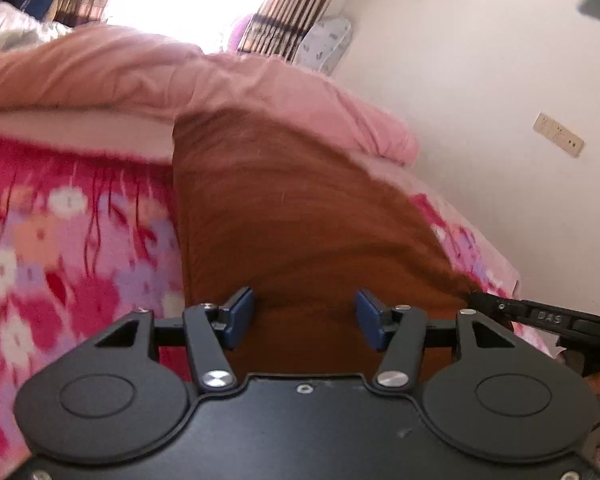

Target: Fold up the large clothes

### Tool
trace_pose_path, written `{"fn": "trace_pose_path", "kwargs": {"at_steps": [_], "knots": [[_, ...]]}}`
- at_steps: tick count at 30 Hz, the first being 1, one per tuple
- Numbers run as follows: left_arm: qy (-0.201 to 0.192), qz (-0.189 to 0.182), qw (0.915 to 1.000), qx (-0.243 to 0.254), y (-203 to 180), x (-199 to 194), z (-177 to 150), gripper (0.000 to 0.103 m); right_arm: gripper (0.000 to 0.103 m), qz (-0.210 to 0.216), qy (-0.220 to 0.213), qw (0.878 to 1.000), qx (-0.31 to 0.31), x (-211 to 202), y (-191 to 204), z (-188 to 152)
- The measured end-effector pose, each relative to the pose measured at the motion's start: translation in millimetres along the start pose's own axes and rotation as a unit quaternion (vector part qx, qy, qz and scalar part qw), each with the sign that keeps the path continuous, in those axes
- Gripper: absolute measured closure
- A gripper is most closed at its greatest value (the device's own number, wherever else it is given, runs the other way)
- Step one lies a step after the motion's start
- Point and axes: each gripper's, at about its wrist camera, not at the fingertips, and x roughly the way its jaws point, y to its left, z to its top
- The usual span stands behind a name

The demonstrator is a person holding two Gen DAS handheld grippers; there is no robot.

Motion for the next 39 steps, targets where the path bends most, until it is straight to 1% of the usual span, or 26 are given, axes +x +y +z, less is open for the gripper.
{"fn": "trace_pose_path", "kwargs": {"at_steps": [1, 2, 3, 4, 5, 7, 9, 11, 14, 16, 17, 18, 19, 20, 23, 24, 25, 29, 31, 33, 34, 35, 36, 37, 38, 39], "knots": [[-0.007, 0.004, 1.0000, 0.005, 0, -1, 12, 0.045, 0.081, 0.006, -0.009, 1.000, -0.004, -3, 4, 9], [-0.013, 0.010, 0.9998, 0.008, 1, 0, 21, 0.045, 0.064, 0.012, -0.018, 1.000, -0.007, -5, 7, 17], [-0.017, 0.017, 0.9997, 0.010, 3, 3, 32, 0.045, 0.051, 0.018, -0.029, 0.999, -0.008, -5, 10, 29], [-0.018, 0.021, 0.9996, 0.007, 6, 7, 39, 0.045, 0.029, 0.015, -0.039, 0.999, -0.008, -2, 11, 40], [-0.016, 0.027, 0.9995, -0.001, 12, 12, 48, 0.045, 0.022, 0.011, -0.045, 0.999, -0.007, 3, 11, 51], [-0.010, 0.041, 0.9989, -0.019, 24, 24, 60, 0.045, 0.024, 0.023, -0.030, 0.999, -0.001, 21, 5, 71], [0.004, 0.050, 0.9981, -0.035, 35, 40, 67, 0.045, 0.025, 0.045, -0.004, 0.998, 0.032, 44, -9, 85], [0.020, 0.060, 0.9966, -0.052, 46, 57, 68, 0.045, 0.027, 0.061, 0.021, 0.996, 0.058, 68, -20, 94], [0.021, 0.042, 0.9959, -0.078, 55, 70, 63, 0.044, 0.028, 0.052, 0.055, 0.995, 0.069, 97, -25, 97], [0.017, 0.040, 0.9959, -0.080, 54, 73, 60, 0.044, 0.029, 0.042, 0.082, 0.993, 0.074, 115, -24, 96], [0.016, 0.041, 0.9958, -0.080, 53, 74, 62, 0.044, 0.038, 0.036, 0.093, 0.992, 0.081, 120, -24, 94], [0.015, 0.042, 0.9957, -0.081, 51, 74, 62, 0.045, 0.055, 0.036, 0.097, 0.991, 0.086, 124, -24, 93], [0.016, 0.041, 0.9959, -0.080, 49, 73, 65, 0.045, 0.090, 0.045, 0.099, 0.990, 0.088, 124, -24, 92], [0.013, 0.039, 0.9962, -0.076, 46, 71, 68, 0.045, 0.094, 0.051, 0.096, 0.990, 0.090, 121, -23, 94], [-0.002, 0.012, 0.9979, -0.063, 39, 66, 74, 0.044, 0.096, 0.051, 0.033, 0.996, 0.069, 92, -19, 104], [0.000, 0.013, 0.9982, -0.059, 38, 71, 74, 0.044, 0.096, 0.052, 0.030, 0.995, 0.082, 90, -24, 106], [0.004, 0.019, 0.9986, -0.050, 34, 77, 73, 0.044, 0.096, 0.053, 0.040, 0.993, 0.095, 93, -30, 106], [0.026, 0.057, 0.9980, -0.004, 27, 102, 60, 0.042, 0.095, 0.016, 0.091, 0.991, 0.102, 128, -44, 83], [0.029, 0.064, 0.9975, -0.005, 31, 108, 55, 0.041, 0.094, 0.014, 0.097, 0.989, 0.112, 138, -50, 70], [0.031, 0.058, 0.9977, -0.019, 36, 107, 56, 0.041, 0.093, 0.022, 0.094, 0.987, 0.126, 138, -53, 65], [0.031, 0.057, 0.9976, -0.023, 37, 104, 58, 0.041, 0.091, 0.024, 0.095, 0.987, 0.124, 136, -53, 65], [0.031, 0.057, 0.9976, -0.027, 36, 97, 62, 0.041, 0.087, 0.025, 0.088, 0.988, 0.120, 132, -52, 67], [0.027, 0.056, 0.9976, -0.030, 35, 88, 65, 0.043, 0.084, 0.026, 0.077, 0.990, 0.116, 125, -49, 70], [0.021, 0.053, 0.9979, -0.032, 32, 78, 67, 0.043, 0.076, 0.026, 0.065, 0.991, 0.111, 114, -46, 74], [0.012, 0.041, 0.9986, -0.030, 30, 63, 67, 0.043, 0.069, 0.028, 0.052, 0.993, 0.105, 101, -43, 76], [0.004, 0.031, 0.9992, -0.025, 26, 48, 65, 0.043, 0.069, 0.028, 0.035, 0.995, 0.091, 85, -37, 80]]}}
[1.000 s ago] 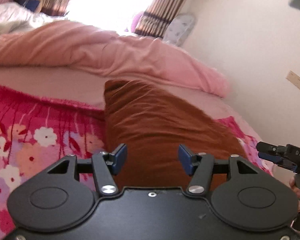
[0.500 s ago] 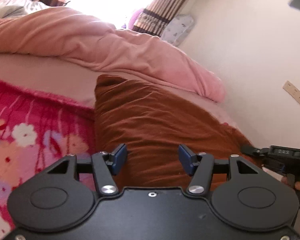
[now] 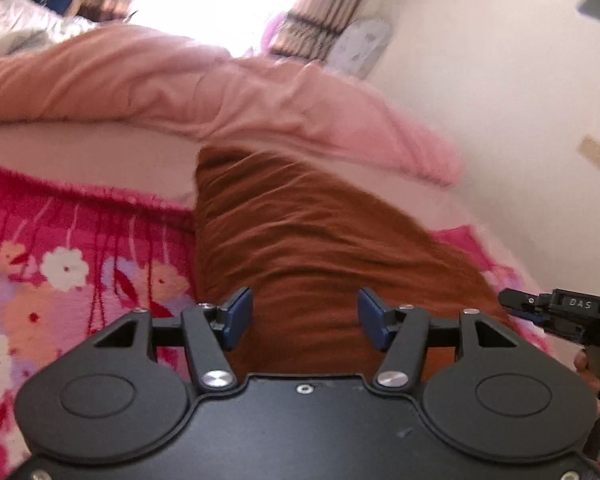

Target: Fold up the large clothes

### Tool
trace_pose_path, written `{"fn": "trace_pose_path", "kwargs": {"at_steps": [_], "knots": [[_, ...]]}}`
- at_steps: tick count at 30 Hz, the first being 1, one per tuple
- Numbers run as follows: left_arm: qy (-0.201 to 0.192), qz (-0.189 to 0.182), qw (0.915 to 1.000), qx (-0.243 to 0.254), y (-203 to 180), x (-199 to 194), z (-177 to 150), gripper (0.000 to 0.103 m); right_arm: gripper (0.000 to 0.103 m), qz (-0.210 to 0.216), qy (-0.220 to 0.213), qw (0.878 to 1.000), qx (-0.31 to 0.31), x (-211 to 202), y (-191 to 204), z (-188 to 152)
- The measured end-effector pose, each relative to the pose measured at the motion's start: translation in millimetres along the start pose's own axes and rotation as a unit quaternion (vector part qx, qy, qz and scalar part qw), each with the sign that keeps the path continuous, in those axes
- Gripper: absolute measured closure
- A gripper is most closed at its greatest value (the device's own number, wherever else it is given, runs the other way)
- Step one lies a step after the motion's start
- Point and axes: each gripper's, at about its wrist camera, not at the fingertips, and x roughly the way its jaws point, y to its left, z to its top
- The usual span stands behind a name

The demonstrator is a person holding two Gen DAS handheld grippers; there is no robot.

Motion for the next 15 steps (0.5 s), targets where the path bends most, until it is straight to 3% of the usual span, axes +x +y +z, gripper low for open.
{"fn": "trace_pose_path", "kwargs": {"at_steps": [4, 6, 7, 8, 10, 13, 15], "knots": [[-0.015, -0.013, 0.9992, 0.035, -11, -62, -34, 0.043, 0.064, -0.005, -0.050, 0.994, -0.099, -66, 31, -24], [-0.005, -0.023, 0.9987, 0.045, -12, -87, -65, 0.043, 0.052, -0.020, -0.057, 0.992, -0.111, -91, 32, -44], [0.000, -0.023, 0.9986, 0.047, -12, -95, -79, 0.043, 0.038, -0.029, -0.064, 0.992, -0.102, -101, 27, -55], [0.010, -0.022, 0.9985, 0.048, -10, -102, -97, 0.043, 0.029, -0.040, -0.074, 0.994, -0.075, -111, 16, -68], [0.027, -0.009, 0.9981, 0.054, -8, -105, -123, 0.043, 0.028, -0.047, -0.081, 0.996, -0.001, -119, -11, -85], [0.058, 0.014, 0.9967, 0.056, -9, -92, -145, 0.043, 0.028, -0.002, -0.043, 0.994, 0.097, -108, -48, -98], [0.050, 0.030, 0.9963, 0.063, -12, -86, -151, 0.043, 0.028, 0.037, -0.037, 0.988, 0.149, -99, -60, -102]]}}
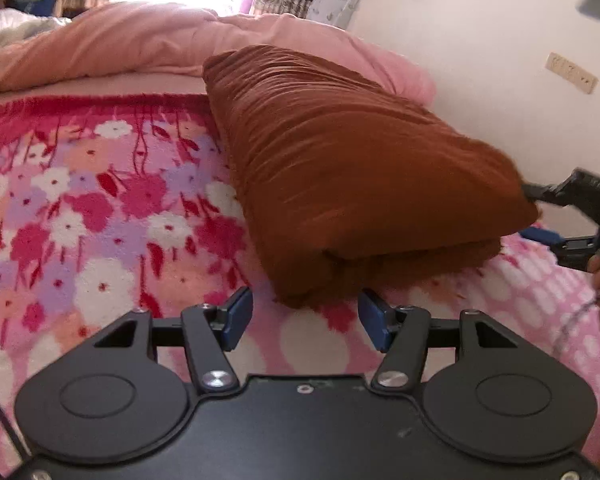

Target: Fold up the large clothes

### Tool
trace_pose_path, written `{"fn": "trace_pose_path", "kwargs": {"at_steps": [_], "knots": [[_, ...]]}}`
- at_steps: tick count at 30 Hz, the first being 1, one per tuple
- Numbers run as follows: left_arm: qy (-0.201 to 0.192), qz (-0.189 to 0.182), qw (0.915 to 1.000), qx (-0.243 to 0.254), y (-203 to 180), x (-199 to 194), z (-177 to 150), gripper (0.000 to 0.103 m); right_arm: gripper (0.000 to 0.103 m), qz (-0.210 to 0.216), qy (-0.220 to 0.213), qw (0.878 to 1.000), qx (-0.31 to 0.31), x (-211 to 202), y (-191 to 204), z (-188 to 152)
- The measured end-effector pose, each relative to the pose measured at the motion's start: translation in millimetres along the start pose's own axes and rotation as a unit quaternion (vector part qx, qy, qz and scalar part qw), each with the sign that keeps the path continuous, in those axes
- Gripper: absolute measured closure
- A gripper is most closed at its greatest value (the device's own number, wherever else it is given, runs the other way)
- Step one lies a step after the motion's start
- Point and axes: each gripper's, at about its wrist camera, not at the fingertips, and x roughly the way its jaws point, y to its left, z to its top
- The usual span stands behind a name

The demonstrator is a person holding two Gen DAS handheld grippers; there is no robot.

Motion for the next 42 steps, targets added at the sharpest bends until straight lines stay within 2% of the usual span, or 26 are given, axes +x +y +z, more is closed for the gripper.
{"fn": "trace_pose_path", "kwargs": {"at_steps": [2, 8, 9, 10, 11, 14, 17, 18, 19, 20, 21, 23, 25, 28, 30, 32, 35, 38, 42], "knots": [[-0.015, 0.019, 0.9997, 0.007, -6, 4, 2, 0.043, 0.028, 0.018, 0.001, 1.000, 0.017, 7, 0, 0], [-0.037, 0.055, 0.9978, 0.002, -7, 15, 9, 0.049, 0.030, -0.001, 0.009, 1.000, 0.008, 24, 18, -3], [-0.036, 0.057, 0.9977, 0.000, -6, 15, 9, 0.052, 0.035, -0.001, 0.008, 1.000, 0.009, 26, 18, -4], [-0.037, 0.052, 0.9979, -0.005, -3, 14, 10, 0.067, 0.053, -0.003, 0.007, 1.000, 0.005, 24, 20, -7], [-0.041, 0.039, 0.9983, -0.011, -2, 8, 11, 0.073, 0.074, 0.000, 0.006, 1.000, -0.007, 24, 24, -6], [-0.062, 0.037, 0.9973, -0.016, -1, -11, 20, 0.076, 0.080, 0.017, -0.021, 0.998, -0.049, 0, 41, -4], [-0.052, 0.040, 0.9974, -0.029, 4, -6, 22, 0.076, 0.083, 0.020, -0.021, 0.999, -0.039, -3, 38, 4], [-0.045, 0.052, 0.9972, -0.027, 4, 0, 19, 0.076, 0.088, 0.007, -0.021, 0.999, -0.039, 1, 33, 4], [-0.037, 0.066, 0.9969, -0.023, 6, 7, 15, 0.075, 0.103, -0.023, -0.030, 0.998, -0.041, 5, 26, 3], [-0.030, 0.066, 0.9969, -0.030, 10, 13, 10, 0.075, 0.103, -0.066, -0.041, 0.996, -0.044, 10, 18, 2], [-0.024, 0.056, 0.9975, -0.036, 14, 16, 6, 0.074, 0.103, -0.091, -0.035, 0.995, -0.032, 16, 4, 2], [-0.029, 0.047, 0.9980, -0.030, 14, 13, 3, 0.072, 0.102, -0.066, 0.000, 0.998, 0.023, 22, -25, -1], [-0.027, 0.043, 0.9984, -0.026, 11, 6, 7, 0.070, 0.096, -0.072, -0.019, 0.997, 0.021, 13, -30, -6], [-0.026, 0.028, 0.9989, -0.028, 6, -16, 13, 0.070, 0.089, -0.052, -0.046, 0.998, -0.011, -9, -8, -6], [-0.028, 0.001, 0.9991, -0.030, 4, -37, 19, 0.066, 0.081, -0.031, -0.065, 0.996, -0.055, -27, 18, -5], [-0.052, -0.030, 0.9975, -0.038, 3, -56, 28, 0.064, 0.074, -0.011, -0.078, 0.991, -0.107, -41, 48, -5], [-0.101, -0.056, 0.9925, -0.041, -4, -75, 50, 0.059, 0.068, 0.024, -0.073, 0.986, -0.148, -45, 80, -4], [-0.107, -0.071, 0.9908, -0.043, -10, -60, 66, 0.058, 0.068, 0.043, -0.055, 0.983, -0.171, -32, 100, -9], [-0.047, -0.081, 0.9937, -0.062, -14, -8, 64, 0.059, 0.069, -0.016, -0.023, 0.980, -0.197, 7, 100, -23]]}}
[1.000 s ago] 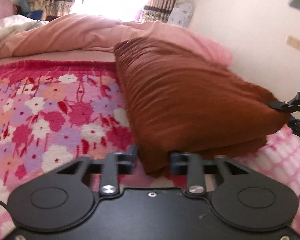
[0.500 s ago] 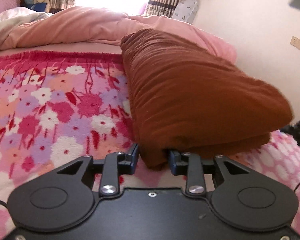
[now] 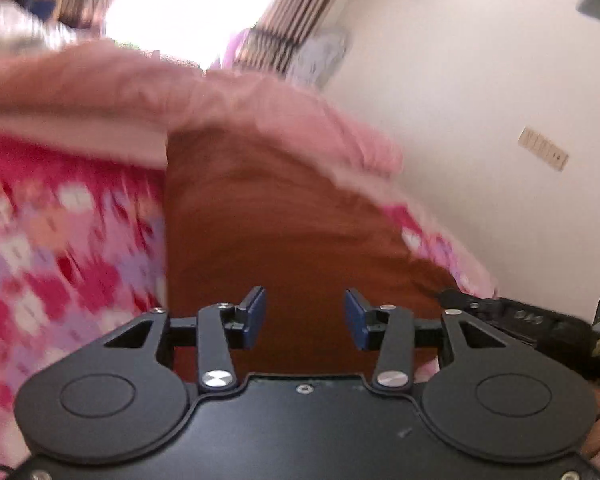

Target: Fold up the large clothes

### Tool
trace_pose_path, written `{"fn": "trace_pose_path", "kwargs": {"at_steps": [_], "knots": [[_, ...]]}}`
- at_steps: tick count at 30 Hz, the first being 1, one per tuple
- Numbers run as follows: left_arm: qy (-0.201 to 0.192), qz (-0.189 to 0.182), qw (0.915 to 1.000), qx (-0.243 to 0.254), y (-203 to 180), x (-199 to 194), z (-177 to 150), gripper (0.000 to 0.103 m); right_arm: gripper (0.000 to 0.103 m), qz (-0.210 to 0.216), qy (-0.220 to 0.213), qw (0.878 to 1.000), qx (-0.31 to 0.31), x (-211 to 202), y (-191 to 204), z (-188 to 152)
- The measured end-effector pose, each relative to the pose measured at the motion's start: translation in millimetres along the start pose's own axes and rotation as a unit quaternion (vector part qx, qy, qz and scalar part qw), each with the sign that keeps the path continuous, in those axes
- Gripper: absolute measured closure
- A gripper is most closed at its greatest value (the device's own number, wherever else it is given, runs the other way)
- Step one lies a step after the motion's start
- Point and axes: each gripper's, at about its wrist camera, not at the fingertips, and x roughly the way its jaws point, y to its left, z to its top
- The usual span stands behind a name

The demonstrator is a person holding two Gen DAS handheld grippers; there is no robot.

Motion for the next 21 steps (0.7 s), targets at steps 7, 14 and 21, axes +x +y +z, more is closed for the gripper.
{"fn": "trace_pose_path", "kwargs": {"at_steps": [7, 14, 21], "knots": [[-0.001, -0.001, 1.0000, 0.006, -1, 24, -25, 0.059, 0.079, -0.025, 0.025, 0.999, 0.017, 22, -22, -30], [-0.009, 0.029, 0.9982, 0.053, 14, -33, -38, 0.057, 0.023, -0.013, -0.013, 0.994, 0.109, -30, -46, -22], [0.043, 0.062, 0.9960, 0.047, 26, 0, -56, 0.057, 0.028, 0.017, 0.042, 0.977, 0.206, 5, -83, -35]]}}
